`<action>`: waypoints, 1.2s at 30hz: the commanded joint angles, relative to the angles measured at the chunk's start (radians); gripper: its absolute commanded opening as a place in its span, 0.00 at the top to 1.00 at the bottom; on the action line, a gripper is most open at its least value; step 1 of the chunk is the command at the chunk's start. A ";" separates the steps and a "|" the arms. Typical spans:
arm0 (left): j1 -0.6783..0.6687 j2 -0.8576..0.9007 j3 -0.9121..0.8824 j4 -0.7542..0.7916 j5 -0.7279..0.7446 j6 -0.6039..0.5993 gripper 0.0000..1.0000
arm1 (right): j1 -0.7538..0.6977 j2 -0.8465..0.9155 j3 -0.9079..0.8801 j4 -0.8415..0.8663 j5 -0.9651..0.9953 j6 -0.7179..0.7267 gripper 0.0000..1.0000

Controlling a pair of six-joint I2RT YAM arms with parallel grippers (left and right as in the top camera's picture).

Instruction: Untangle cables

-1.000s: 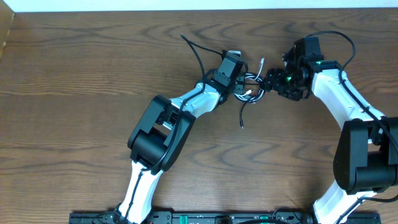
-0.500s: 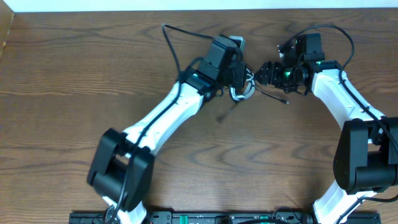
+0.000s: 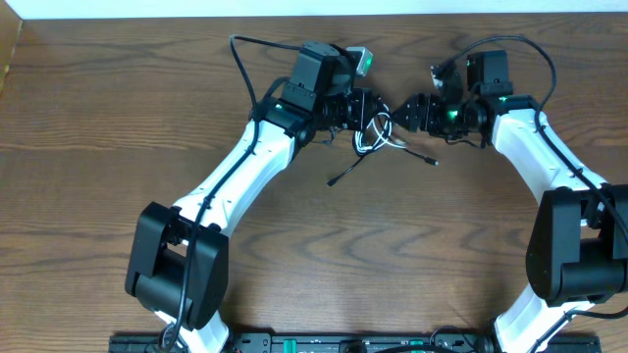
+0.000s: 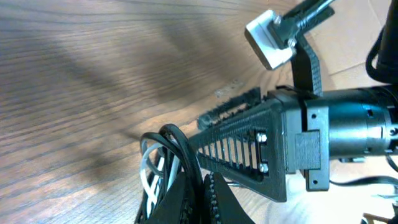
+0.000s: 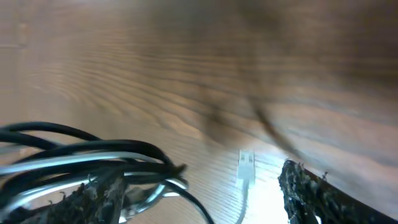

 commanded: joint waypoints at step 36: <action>0.141 -0.078 0.006 0.552 0.490 -0.427 0.93 | 0.008 -0.017 -0.132 -0.039 0.417 0.249 0.37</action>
